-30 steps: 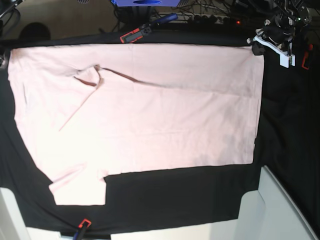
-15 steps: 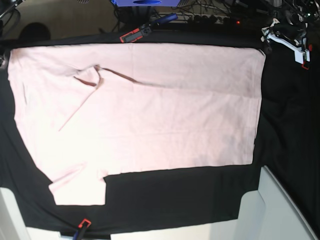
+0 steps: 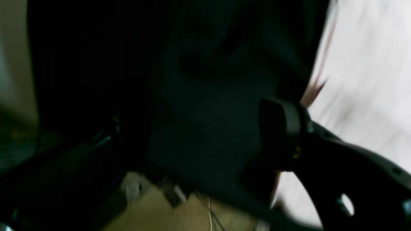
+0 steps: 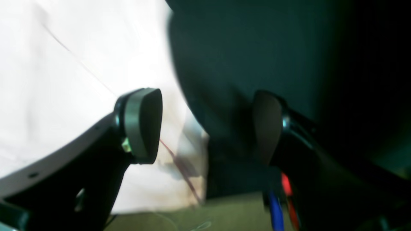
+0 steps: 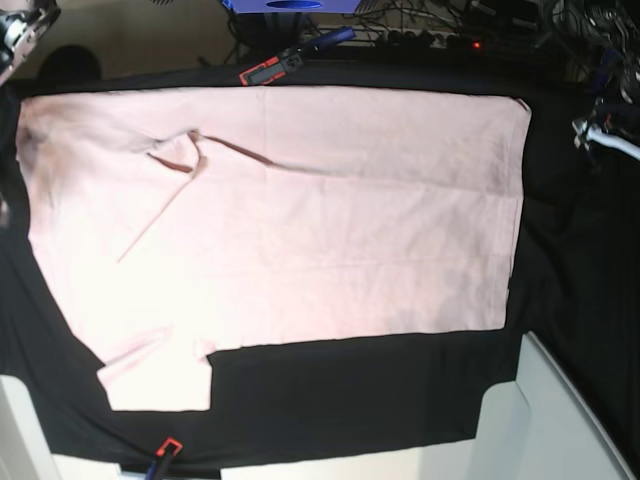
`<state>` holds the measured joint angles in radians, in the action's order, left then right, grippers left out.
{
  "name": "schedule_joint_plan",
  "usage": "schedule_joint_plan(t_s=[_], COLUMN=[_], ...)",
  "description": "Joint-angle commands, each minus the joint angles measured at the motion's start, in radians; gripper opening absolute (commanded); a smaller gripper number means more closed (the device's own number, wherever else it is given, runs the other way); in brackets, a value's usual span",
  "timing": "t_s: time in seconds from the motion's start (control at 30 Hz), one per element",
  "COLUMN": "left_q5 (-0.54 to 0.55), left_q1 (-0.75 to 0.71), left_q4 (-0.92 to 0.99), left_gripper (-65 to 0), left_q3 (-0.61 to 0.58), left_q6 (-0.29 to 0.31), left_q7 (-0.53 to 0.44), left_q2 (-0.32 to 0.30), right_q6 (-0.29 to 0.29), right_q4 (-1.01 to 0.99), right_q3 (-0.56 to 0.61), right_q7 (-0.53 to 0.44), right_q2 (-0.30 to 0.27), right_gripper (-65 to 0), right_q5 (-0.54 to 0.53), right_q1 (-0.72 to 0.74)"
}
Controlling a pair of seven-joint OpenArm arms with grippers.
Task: Fold the T-shirt properly
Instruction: 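Move both grippers along the shirt's side edges to mid-length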
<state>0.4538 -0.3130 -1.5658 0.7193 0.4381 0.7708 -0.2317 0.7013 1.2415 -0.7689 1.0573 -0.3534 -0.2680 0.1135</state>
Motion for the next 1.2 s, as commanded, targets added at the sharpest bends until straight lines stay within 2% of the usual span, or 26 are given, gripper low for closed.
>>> schedule_joint_plan(t_s=[0.0, 0.13, 0.2, 0.27, 0.4, 0.53, 0.67, 0.97, 1.17], left_q5=[-0.002, -0.165, -0.266, -0.329, -0.341, -0.343, -0.343, -0.343, -0.35], left_q1=[0.022, 0.117, 0.16, 0.194, 0.229, 0.242, 0.242, 0.243, 0.275], left_q4=[-0.002, 0.057, 0.089, 0.109, 0.118, 0.133, 0.137, 0.17, 0.247], left_gripper=[-13.4, -13.6, -13.4, -13.3, -13.1, -13.1, -13.1, -13.1, -13.8], left_q3=[-0.019, -0.154, -0.188, -0.191, -0.131, -0.126, -0.126, -0.125, -0.125], left_q6=[0.0, -0.002, -0.002, -0.002, 0.008, 0.046, 0.054, 0.054, 0.054], left_q7=[-0.012, -0.012, -0.012, -0.012, -0.012, -0.012, -0.012, -0.012, -0.012], left_q2=[-0.034, -0.067, -0.057, -0.03, -0.004, -0.004, -0.005, -0.01, -0.011], right_q6=[-0.003, -0.003, -0.003, -0.003, -0.003, -0.003, -0.003, -0.003, -0.003], right_q4=[-0.009, -0.19, -0.332, -0.475, -0.733, -0.938, -1.037, -1.04, -1.035], right_q3=[0.009, 0.075, 0.095, 0.099, 0.104, 0.246, 0.338, 0.349, 0.454], right_q7=[-0.009, -0.013, -0.068, -0.165, -0.357, -0.541, -0.664, -0.676, -0.679], right_q2=[-0.025, -0.048, -0.054, -0.078, -0.125, -0.164, -0.167, -0.161, -0.14], right_gripper=[-22.9, -22.9, -22.9, -22.9, -22.3, -14.8, -13.8, -13.5, -13.5], right_q5=[-0.004, -0.003, -0.003, -0.003, -0.001, -0.003, -0.003, -0.001, -0.004], right_q1=[0.041, 0.18, 0.243, 0.288, 0.354, 0.42, 0.444, 0.44, 0.417])
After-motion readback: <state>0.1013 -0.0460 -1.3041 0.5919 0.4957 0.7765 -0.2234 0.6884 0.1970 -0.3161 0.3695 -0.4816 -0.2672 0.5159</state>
